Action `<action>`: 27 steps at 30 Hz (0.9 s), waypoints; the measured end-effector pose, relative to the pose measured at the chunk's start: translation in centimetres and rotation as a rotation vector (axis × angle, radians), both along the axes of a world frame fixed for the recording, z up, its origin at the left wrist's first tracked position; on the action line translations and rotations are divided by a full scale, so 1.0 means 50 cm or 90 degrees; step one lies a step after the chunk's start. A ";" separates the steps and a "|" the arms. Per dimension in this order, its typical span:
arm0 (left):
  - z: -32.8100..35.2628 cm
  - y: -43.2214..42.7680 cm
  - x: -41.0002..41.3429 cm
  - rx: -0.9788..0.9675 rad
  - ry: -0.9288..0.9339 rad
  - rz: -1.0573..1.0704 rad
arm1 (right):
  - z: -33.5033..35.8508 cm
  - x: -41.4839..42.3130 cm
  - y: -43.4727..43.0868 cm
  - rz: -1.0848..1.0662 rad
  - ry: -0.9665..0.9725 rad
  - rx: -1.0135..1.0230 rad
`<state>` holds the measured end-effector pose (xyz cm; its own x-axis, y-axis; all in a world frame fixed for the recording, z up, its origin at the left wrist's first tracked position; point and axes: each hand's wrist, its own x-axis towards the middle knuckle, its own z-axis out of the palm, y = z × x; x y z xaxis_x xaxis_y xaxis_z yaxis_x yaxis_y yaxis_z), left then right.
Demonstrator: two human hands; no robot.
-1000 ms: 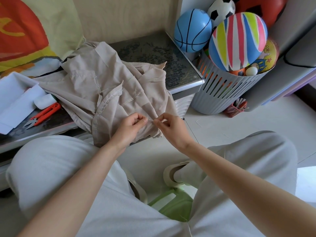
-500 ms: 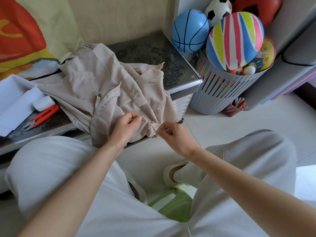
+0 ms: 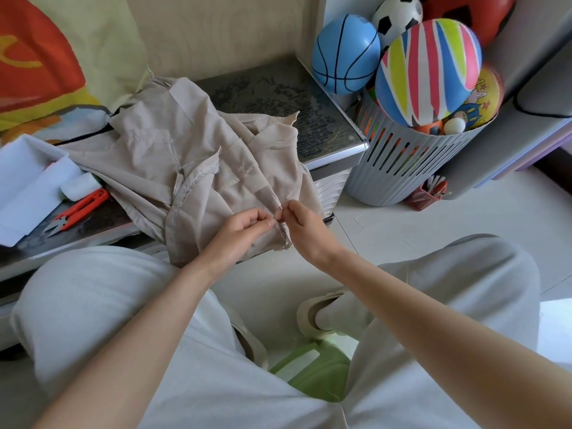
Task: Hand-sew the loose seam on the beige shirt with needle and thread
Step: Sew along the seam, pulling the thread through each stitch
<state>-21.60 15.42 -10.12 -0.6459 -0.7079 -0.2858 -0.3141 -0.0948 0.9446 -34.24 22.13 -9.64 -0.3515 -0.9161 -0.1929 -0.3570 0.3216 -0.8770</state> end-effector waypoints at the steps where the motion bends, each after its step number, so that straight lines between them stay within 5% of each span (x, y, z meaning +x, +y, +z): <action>1: 0.000 0.000 0.001 0.001 0.002 0.000 | -0.006 0.004 -0.003 0.007 0.001 0.010; 27: -0.016 -0.006 0.006 0.016 -0.032 0.049 | -0.024 -0.007 0.001 -0.023 0.064 -0.056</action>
<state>-21.31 15.10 -10.93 -0.5738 -0.7473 -0.3353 -0.3519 -0.1448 0.9248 -34.61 22.17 -10.86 -0.3984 -0.9141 -0.0752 -0.4339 0.2600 -0.8626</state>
